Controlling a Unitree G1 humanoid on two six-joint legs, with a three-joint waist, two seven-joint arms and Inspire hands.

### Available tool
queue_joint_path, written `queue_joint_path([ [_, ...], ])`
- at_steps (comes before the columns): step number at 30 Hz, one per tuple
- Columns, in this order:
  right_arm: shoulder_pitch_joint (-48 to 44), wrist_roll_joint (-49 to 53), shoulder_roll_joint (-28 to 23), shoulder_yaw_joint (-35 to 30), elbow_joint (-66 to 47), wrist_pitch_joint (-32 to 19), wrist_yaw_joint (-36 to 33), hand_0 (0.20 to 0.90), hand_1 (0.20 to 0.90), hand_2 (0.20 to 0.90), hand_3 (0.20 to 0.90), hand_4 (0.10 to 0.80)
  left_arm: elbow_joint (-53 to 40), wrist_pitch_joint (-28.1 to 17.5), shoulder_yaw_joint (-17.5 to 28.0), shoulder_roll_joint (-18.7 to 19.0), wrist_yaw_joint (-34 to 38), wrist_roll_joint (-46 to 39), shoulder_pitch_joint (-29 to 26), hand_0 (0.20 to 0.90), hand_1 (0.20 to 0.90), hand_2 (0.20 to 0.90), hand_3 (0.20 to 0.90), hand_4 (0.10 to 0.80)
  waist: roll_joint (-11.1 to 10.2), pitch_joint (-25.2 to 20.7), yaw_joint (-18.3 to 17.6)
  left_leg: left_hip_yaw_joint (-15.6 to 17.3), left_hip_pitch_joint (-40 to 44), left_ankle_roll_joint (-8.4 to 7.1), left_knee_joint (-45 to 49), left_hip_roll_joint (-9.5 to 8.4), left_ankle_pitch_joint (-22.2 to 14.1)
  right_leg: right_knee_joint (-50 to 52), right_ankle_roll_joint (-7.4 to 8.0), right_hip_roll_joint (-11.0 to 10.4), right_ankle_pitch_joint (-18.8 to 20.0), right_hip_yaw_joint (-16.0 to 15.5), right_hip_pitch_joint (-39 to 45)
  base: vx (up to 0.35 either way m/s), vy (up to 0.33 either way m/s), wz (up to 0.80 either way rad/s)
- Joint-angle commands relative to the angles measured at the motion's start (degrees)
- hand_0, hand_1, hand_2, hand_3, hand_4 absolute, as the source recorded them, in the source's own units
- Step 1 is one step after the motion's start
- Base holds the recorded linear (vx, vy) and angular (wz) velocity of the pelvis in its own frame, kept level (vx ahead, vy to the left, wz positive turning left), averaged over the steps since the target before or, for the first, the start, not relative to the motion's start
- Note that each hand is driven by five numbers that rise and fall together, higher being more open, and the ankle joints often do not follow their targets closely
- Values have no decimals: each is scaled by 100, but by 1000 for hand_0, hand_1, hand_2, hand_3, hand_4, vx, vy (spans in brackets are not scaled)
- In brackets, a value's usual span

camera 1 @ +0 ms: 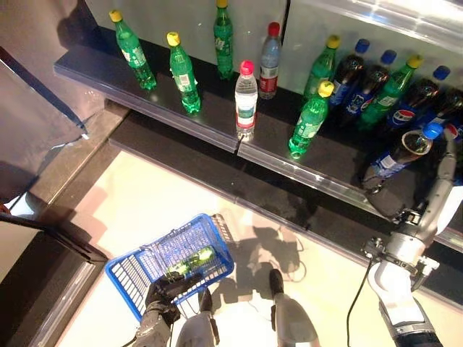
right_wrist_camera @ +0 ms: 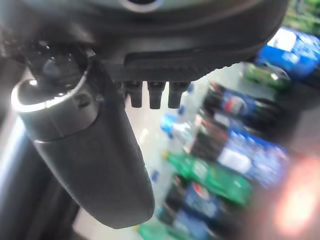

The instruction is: Pick up the drink and place into the basket.

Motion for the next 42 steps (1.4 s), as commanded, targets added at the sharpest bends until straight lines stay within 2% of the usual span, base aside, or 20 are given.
queue_joint_path([
  [1,61,135,-25,-501,-751,-433,-55,900,900,900,900,800,-155,-171,-120,-98,-264,206,971,300,300,300,200,100,-112,-632,8,243,-578,272,987,-64,-251,359,-329,111,-374,-143,142,127,2,0],
  [7,183,847,190,-294,-497,-420,520,900,900,900,900,800,-240,-165,-238,-105,-263,161,1050,300,300,300,200,100,-72,-591,-15,227,-595,258,1078,-53,-229,433,-336,82,-367,-133,124,54,-3,0],
  [13,-222,1518,397,-4,-159,-671,772,900,900,900,900,800,-337,-169,-416,-64,-121,50,838,300,300,300,200,100,-44,-286,28,138,-871,255,1195,-77,-160,532,-385,86,-339,-98,-76,-88,-29,-1],
  [18,-559,1782,457,76,-32,-679,1007,900,900,900,900,800,-362,-178,-499,-29,-100,41,792,300,300,300,200,100,14,-172,113,41,-1030,223,1270,-92,-63,540,-418,69,-318,-138,-117,-18,-30,-1],
  [28,-1086,2053,484,-57,192,-764,857,900,900,900,900,800,-468,-158,-638,-28,-117,31,665,300,300,300,200,100,130,-42,185,-93,-1336,145,1456,-83,144,624,-500,85,-341,-178,-250,-10,-20,1],
  [42,-2379,1841,180,-163,401,-608,292,900,900,900,900,800,-493,-350,-987,12,-139,-381,172,300,300,300,200,100,425,485,139,-150,-1744,56,1320,-108,390,612,-554,97,-228,-90,-720,-75,-3,-2],
])
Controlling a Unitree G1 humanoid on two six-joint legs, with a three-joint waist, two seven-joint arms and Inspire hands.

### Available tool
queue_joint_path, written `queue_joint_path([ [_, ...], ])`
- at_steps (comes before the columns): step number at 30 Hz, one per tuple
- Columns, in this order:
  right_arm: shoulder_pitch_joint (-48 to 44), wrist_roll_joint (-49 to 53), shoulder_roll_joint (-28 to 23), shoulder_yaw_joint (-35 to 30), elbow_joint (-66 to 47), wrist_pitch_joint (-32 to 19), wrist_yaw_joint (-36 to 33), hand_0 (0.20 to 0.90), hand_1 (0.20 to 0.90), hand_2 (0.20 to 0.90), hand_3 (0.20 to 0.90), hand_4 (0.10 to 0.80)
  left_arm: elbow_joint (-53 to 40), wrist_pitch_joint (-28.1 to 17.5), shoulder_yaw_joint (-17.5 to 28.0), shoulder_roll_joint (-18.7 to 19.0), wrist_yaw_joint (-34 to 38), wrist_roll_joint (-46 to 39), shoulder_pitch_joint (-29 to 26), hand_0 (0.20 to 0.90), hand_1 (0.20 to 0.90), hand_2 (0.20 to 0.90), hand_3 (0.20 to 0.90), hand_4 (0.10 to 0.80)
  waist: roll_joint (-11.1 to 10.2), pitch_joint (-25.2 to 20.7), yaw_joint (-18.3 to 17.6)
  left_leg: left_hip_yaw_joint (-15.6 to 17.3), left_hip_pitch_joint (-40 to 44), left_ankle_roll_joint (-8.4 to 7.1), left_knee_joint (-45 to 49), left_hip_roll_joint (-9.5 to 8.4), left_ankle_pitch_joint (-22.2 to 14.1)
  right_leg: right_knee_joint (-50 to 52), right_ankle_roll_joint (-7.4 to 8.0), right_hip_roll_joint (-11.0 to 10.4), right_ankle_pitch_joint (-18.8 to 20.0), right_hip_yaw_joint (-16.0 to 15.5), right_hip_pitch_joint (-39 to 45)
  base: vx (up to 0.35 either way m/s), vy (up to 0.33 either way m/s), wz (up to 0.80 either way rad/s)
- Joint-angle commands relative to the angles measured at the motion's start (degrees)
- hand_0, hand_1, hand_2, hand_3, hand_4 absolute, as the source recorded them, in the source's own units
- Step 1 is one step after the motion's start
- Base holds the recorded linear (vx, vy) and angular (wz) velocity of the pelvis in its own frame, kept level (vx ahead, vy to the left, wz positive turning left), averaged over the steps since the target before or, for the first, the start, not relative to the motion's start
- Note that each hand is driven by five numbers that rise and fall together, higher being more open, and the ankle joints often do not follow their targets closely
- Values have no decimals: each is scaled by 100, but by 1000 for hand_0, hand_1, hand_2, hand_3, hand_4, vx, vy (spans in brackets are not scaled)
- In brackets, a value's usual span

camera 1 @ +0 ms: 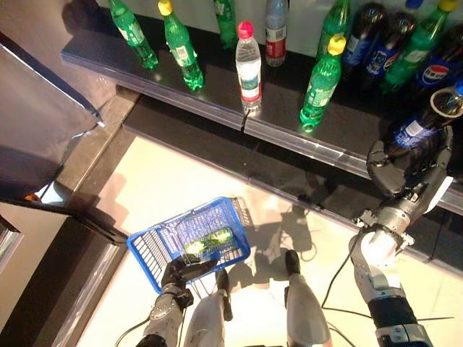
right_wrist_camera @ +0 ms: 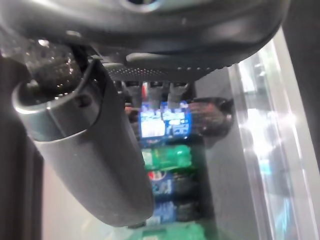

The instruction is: Pick up the drink and place into the basket.

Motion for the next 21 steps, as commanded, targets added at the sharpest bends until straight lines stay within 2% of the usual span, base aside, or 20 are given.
queue_joint_path([
  [1,-598,-343,-454,-333,-560,-521,-259,900,900,900,900,800,-139,-229,-295,71,-146,-224,657,300,300,300,200,100,-231,11,111,-101,-732,75,597,-99,438,108,-516,108,-292,-209,227,-47,-5,-7],
  [9,-1148,-695,-572,-314,-524,-503,-913,900,900,900,900,800,-130,-353,-405,61,-109,-410,387,300,300,300,200,100,-155,214,86,-102,-882,80,360,-135,459,66,-534,155,-250,-146,-114,-77,-9,-2],
  [21,-1824,-673,-841,-304,-493,-143,-1014,900,900,900,900,800,-234,-359,-564,15,-43,-483,141,300,300,300,200,100,-26,318,98,-106,-937,39,132,-166,491,68,-563,168,-249,-195,-401,-38,-13,-1],
])
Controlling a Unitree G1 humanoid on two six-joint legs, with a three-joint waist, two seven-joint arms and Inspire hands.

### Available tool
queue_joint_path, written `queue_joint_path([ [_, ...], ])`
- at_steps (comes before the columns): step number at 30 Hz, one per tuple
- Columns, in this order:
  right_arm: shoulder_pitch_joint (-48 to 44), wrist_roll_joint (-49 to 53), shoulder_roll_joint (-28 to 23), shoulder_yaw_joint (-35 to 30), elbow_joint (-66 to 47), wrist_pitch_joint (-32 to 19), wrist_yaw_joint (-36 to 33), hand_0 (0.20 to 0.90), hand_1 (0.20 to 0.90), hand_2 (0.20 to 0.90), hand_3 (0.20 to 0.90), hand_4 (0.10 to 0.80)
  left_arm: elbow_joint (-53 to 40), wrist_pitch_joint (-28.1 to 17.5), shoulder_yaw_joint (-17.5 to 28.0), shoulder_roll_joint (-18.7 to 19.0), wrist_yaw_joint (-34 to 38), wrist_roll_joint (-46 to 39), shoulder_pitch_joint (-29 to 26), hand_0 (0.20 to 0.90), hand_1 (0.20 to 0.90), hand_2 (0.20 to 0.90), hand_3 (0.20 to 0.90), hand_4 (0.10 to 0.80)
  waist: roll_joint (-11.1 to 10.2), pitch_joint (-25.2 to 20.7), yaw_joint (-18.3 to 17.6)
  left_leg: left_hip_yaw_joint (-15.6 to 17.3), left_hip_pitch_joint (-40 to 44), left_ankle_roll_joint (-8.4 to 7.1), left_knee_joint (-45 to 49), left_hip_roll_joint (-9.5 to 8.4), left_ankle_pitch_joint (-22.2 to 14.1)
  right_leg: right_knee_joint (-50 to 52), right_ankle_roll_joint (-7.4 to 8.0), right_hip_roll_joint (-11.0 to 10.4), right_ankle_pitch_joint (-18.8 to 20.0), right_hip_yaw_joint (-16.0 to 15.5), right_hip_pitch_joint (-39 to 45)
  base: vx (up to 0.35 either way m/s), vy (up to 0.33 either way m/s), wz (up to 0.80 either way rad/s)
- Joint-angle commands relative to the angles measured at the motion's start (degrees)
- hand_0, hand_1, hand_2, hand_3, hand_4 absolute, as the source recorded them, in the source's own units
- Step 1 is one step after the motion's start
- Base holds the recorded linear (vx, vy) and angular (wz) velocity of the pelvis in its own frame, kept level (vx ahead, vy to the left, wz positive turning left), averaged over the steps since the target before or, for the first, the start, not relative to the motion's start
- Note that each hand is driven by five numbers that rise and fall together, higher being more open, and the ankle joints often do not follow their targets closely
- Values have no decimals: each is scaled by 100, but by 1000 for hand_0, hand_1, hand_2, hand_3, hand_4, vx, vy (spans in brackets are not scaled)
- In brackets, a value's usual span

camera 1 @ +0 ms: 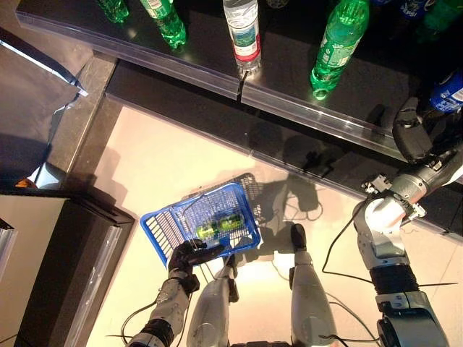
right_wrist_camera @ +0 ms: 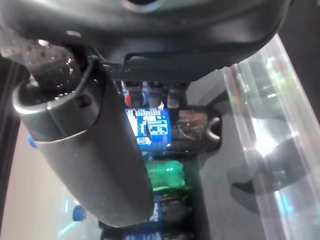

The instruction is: Pick up the drink and place into the basket.

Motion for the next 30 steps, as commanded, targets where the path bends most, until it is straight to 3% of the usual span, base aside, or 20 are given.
queue_joint_path([
  [1,-769,-435,-576,-263,-558,-299,-130,900,900,900,900,800,-220,-249,-164,11,-66,-272,541,300,300,300,200,100,-228,21,100,-160,-540,30,433,-129,363,113,-611,187,-287,-251,139,-39,-4,0],
  [18,-1760,-59,-1269,-199,-54,310,103,900,900,900,900,800,-245,-188,-301,-66,-7,-316,363,300,300,300,200,100,11,21,82,-87,-521,2,268,-202,344,313,-643,171,-392,-280,-209,-14,4,-3],
  [30,-2689,764,-1936,-84,704,267,694,900,900,900,900,800,-425,-105,-460,35,30,-378,359,300,300,300,200,100,148,22,167,-63,-727,-20,450,-236,376,626,-713,206,-551,-433,-560,0,-1,0],
])
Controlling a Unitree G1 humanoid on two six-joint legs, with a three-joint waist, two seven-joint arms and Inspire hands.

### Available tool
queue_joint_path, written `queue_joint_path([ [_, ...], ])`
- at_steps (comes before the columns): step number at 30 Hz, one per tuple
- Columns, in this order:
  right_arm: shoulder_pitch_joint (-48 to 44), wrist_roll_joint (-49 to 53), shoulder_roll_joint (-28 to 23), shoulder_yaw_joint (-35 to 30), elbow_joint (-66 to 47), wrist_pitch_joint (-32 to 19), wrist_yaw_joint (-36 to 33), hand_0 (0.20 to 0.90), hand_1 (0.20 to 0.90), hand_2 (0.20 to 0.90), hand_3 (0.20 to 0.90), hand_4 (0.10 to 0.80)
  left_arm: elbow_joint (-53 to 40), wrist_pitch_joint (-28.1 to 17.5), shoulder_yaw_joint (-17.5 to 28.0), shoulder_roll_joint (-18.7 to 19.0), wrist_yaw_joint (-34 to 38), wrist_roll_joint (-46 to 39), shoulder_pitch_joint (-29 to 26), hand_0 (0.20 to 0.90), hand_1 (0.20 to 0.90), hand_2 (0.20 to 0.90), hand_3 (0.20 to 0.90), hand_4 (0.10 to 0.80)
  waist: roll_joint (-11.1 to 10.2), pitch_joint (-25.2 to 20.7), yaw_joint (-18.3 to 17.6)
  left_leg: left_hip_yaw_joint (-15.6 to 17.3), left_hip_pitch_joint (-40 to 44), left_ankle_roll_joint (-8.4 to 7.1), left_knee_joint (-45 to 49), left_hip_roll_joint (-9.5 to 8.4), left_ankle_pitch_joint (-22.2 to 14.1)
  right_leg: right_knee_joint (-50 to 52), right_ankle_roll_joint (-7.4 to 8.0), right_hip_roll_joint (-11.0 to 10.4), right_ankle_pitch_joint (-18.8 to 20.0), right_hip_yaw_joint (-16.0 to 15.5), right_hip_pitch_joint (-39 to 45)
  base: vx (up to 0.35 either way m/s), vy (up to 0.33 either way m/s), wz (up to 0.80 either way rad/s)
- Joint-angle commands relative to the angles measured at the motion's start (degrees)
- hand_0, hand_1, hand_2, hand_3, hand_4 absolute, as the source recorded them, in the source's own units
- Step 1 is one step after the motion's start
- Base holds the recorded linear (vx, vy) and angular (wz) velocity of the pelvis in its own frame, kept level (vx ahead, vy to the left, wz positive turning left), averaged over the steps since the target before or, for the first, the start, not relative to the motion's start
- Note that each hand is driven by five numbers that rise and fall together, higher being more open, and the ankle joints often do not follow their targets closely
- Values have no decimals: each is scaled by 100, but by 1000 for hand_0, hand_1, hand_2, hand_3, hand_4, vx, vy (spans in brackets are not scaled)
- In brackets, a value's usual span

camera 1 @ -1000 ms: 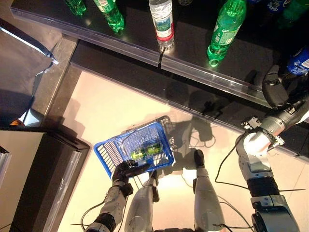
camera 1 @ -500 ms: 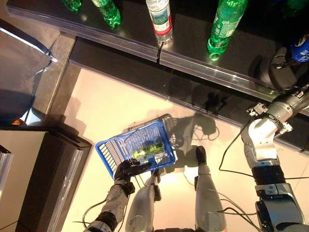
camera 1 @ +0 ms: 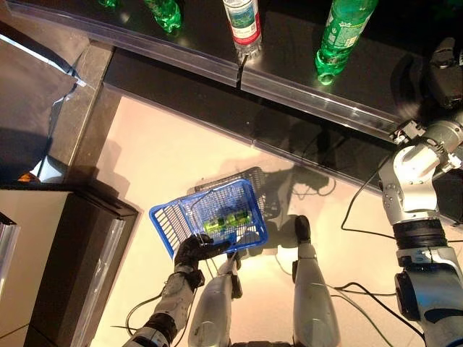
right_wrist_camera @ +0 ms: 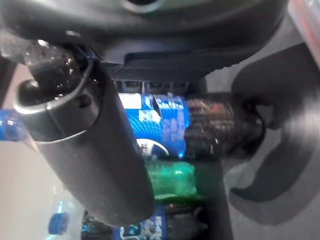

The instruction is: Pick up the drink and place into the basket.

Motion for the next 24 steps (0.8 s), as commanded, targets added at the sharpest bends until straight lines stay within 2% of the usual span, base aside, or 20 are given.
queue_joint_path([
  [1,-950,42,-914,-45,-331,-440,417,846,846,846,837,737,-323,-134,-199,52,9,-300,570,300,300,300,200,100,91,6,32,-211,-547,-47,802,-148,145,402,-725,253,-569,-583,-8,0,0,0],
  [2,-989,37,-948,-21,-321,-422,438,806,806,806,790,690,-334,-114,-191,66,11,-307,575,300,300,300,200,100,96,6,32,-213,-587,-51,856,-147,150,462,-737,266,-598,-591,-55,0,0,0],
  [3,-1015,27,-975,1,-305,-435,464,314,314,314,216,116,-332,-96,-179,84,2,-299,574,300,300,300,200,100,93,6,30,-215,-632,-50,923,-146,146,531,-750,279,-629,-597,-104,-5,-25,3],
  [4,-1073,24,-1019,39,-287,-437,477,300,300,300,200,100,-339,-96,-188,108,-17,-311,587,300,300,300,200,100,94,6,33,-230,-692,-52,994,-147,144,612,-760,283,-661,-600,-167,-3,-31,4],
  [24,-870,50,-980,-90,-517,-443,593,300,300,300,200,100,-482,-326,-227,91,-196,-461,666,300,300,300,200,100,144,6,-28,-170,-622,-14,1079,-193,96,796,-814,234,-732,-605,-241,-7,18,1],
])
